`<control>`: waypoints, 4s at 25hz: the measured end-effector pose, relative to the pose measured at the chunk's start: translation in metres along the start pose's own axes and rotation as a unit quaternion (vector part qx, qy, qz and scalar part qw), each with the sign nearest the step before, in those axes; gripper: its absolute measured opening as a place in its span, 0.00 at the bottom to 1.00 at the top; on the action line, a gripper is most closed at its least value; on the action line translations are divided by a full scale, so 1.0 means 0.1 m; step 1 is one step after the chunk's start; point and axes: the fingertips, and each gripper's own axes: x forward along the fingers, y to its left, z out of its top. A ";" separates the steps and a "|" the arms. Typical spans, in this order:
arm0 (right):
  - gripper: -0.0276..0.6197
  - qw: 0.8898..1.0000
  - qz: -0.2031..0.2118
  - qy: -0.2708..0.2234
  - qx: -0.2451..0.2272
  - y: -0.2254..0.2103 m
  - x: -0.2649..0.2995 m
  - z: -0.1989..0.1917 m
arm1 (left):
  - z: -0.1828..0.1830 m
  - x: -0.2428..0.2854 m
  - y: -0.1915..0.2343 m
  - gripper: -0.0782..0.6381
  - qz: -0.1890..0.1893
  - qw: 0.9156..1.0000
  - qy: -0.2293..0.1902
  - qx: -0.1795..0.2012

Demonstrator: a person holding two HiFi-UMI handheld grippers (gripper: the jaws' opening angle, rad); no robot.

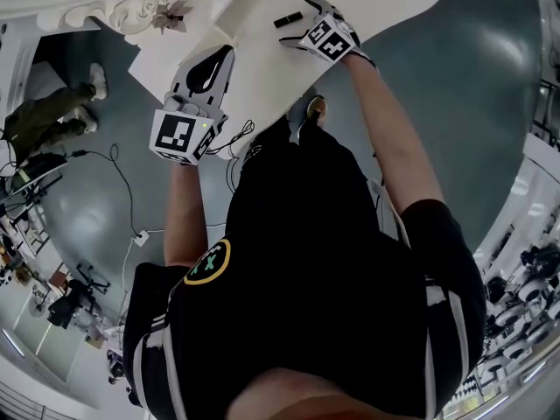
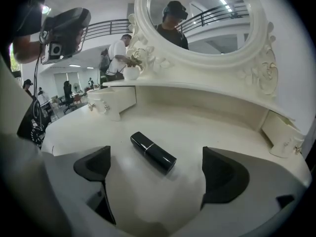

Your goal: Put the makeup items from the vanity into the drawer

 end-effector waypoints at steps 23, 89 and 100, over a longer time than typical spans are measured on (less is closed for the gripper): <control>0.21 0.993 0.045 0.011 -0.110 0.42 -0.07 0.04 | 0.03 -0.13 -0.09 0.14 0.004 1.000 -0.007 0.004; 0.21 0.972 -0.172 -0.160 -0.023 -2.33 -2.90 0.41 | 0.98 3.22 -0.41 0.14 -0.101 0.992 -0.071 0.030; 0.21 0.981 -0.104 -0.155 -0.044 -2.99 -2.57 0.39 | 0.94 3.77 -0.16 0.14 -0.050 0.997 -0.051 0.022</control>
